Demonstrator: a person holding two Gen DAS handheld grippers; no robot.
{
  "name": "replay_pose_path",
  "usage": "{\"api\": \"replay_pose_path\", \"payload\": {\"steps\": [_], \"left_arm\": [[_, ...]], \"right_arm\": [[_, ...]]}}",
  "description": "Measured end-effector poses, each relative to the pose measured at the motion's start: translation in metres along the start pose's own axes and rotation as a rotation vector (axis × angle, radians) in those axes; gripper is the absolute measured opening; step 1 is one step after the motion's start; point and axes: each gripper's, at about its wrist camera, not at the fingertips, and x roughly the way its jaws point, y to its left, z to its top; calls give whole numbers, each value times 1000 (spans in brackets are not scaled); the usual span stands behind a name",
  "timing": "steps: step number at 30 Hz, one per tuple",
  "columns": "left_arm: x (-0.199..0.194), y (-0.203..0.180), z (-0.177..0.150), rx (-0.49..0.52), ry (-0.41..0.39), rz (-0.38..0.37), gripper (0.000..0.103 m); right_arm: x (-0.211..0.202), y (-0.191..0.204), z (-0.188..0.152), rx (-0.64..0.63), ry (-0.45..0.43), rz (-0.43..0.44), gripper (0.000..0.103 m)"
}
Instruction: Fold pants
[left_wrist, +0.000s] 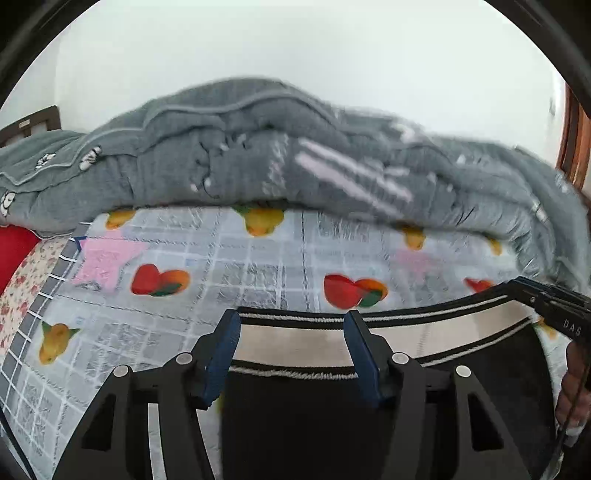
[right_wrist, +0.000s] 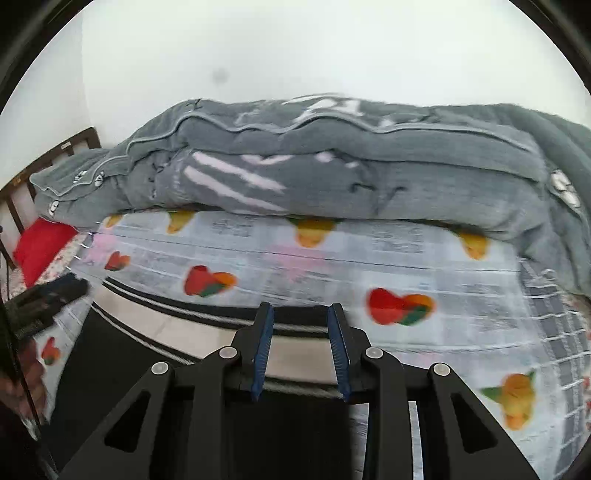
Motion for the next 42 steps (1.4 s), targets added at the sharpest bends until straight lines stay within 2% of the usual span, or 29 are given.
{"api": "replay_pose_path", "payload": {"steps": [2,3,4,6,12,20,25,42], "left_arm": [[29,-2,-12,14,56,100,59],[39,-1,-18,5,75,127,62],[43,0,-21,-2,84,133,66],[41,3,-21,-20,71,119,68],[53,16,-28,-92,100,66,76],[55,28,-28,-164,97,-8,76],[51,24,-28,-142,83,20,76],[45,21,-26,-121,71,44,76]], "right_arm": [[32,9,-10,-46,56,-72,31],[42,8,-15,-50,69,-80,31],[40,2,-15,-18,52,-47,31],[38,-2,-16,4,48,-24,31],[37,-15,-21,64,35,51,31],[42,-8,-19,34,37,18,32],[41,-3,-19,11,33,-6,32],[36,-6,-21,24,19,12,33]]}}
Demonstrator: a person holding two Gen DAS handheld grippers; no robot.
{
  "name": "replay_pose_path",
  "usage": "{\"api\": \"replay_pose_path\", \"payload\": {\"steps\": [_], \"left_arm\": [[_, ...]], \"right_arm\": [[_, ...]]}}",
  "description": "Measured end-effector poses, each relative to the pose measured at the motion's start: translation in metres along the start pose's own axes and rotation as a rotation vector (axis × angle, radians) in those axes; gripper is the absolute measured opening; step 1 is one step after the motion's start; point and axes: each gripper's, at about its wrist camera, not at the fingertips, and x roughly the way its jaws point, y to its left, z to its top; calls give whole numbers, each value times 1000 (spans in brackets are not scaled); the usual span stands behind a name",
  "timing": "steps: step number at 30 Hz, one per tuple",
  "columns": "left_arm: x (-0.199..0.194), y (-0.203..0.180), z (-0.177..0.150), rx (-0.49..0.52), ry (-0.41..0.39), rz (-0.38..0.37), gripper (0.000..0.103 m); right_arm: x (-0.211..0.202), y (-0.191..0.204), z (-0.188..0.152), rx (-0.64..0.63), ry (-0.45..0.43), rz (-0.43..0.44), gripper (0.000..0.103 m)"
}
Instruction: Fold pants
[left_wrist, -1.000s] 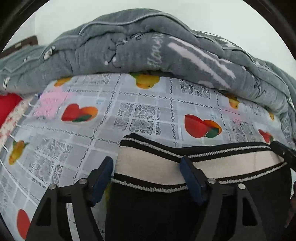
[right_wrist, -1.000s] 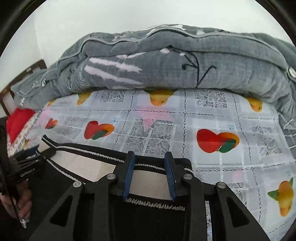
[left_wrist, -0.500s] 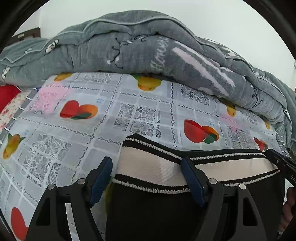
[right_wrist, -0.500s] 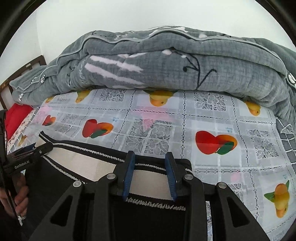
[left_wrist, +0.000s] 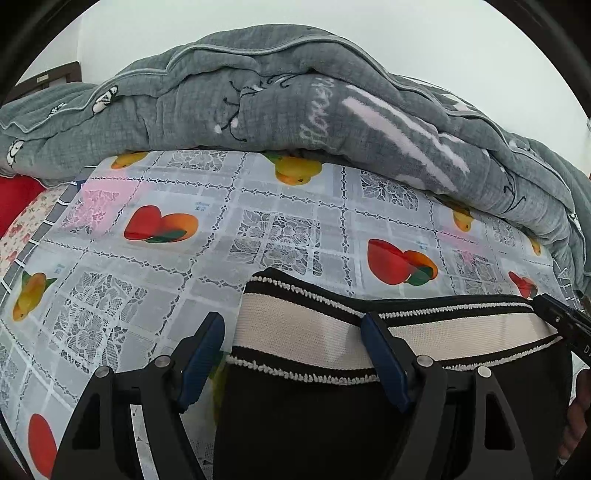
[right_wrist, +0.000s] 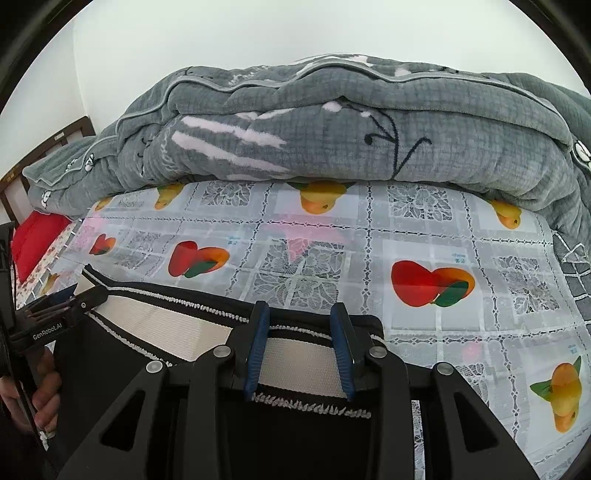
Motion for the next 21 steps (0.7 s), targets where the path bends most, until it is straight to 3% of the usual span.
{"api": "replay_pose_path", "payload": {"steps": [21], "left_arm": [[2,1,0,-9,11,-9,77]], "right_arm": [[0,1,0,0,2,3,34]]}}
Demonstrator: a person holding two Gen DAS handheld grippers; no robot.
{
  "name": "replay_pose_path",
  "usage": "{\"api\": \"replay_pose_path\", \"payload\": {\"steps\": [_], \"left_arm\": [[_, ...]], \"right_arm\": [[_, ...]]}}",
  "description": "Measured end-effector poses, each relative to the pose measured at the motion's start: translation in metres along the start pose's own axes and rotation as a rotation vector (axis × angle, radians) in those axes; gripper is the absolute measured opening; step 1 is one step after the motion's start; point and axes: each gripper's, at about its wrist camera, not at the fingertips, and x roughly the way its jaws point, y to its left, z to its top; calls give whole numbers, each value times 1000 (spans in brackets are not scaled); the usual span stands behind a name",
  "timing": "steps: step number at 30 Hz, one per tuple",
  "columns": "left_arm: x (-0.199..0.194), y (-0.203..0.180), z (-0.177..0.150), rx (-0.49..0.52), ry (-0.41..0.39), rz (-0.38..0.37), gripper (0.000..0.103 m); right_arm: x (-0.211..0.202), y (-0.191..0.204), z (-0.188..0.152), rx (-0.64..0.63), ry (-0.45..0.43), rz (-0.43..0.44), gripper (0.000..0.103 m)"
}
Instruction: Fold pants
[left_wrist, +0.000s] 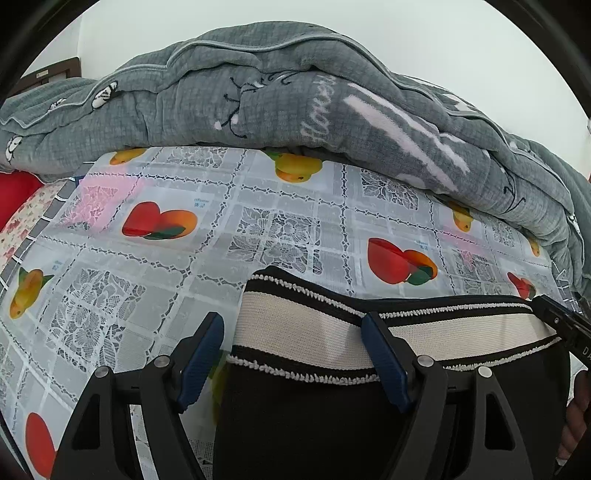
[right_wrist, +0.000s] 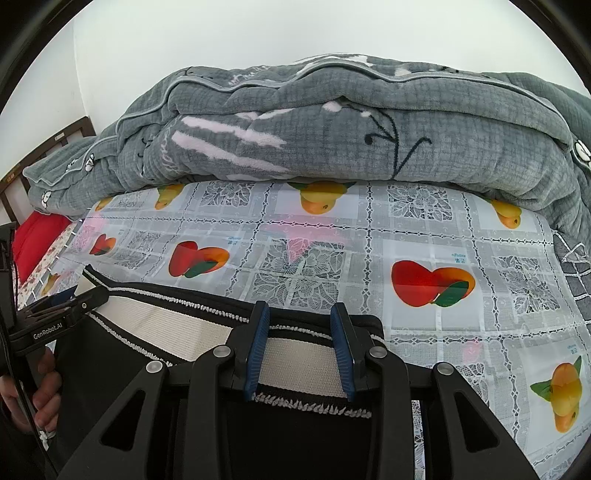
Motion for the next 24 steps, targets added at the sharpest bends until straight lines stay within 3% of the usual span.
{"api": "replay_pose_path", "payload": {"steps": [24], "left_arm": [[0,1,1,-3,5,-3,77]], "right_arm": [[0,0,0,-1,1,1,34]]}}
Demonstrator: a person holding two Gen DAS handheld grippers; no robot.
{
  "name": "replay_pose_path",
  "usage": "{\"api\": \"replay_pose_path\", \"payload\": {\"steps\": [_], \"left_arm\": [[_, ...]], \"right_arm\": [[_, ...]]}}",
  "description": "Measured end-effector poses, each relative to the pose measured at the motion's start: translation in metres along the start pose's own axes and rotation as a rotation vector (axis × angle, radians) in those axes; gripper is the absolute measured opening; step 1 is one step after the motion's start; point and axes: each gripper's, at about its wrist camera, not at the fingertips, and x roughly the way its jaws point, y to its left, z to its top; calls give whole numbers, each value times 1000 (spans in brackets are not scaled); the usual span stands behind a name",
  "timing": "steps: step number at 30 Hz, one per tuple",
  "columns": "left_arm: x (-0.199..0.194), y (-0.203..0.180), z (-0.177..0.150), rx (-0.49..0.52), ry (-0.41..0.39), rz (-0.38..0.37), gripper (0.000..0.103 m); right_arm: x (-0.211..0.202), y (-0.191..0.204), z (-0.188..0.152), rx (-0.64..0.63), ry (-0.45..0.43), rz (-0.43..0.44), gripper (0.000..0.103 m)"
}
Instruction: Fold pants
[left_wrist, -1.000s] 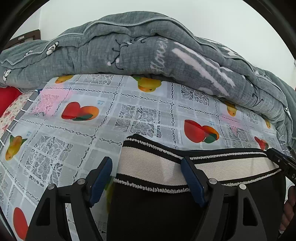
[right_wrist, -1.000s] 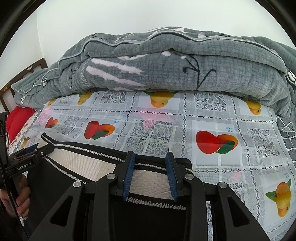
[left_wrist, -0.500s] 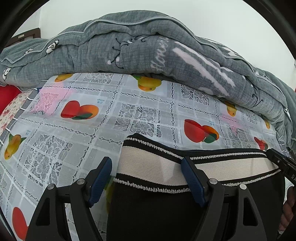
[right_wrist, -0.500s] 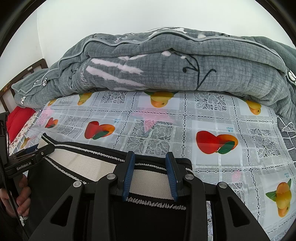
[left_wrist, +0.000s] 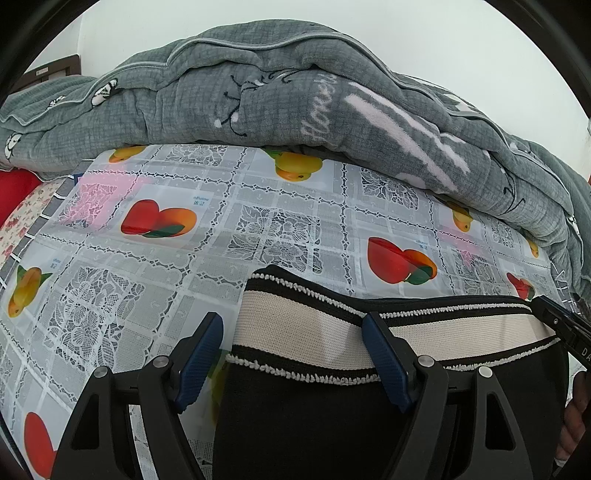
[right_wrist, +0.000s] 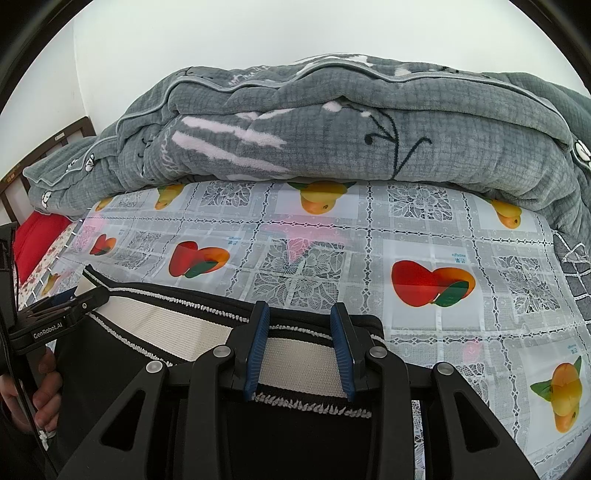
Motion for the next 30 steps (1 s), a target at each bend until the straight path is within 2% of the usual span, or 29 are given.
{"api": "replay_pose_path", "payload": {"steps": [30], "left_arm": [[0,-1,-1,3,2,3,77]], "right_arm": [[-1,1,0,-7,-1,-5,34]]}}
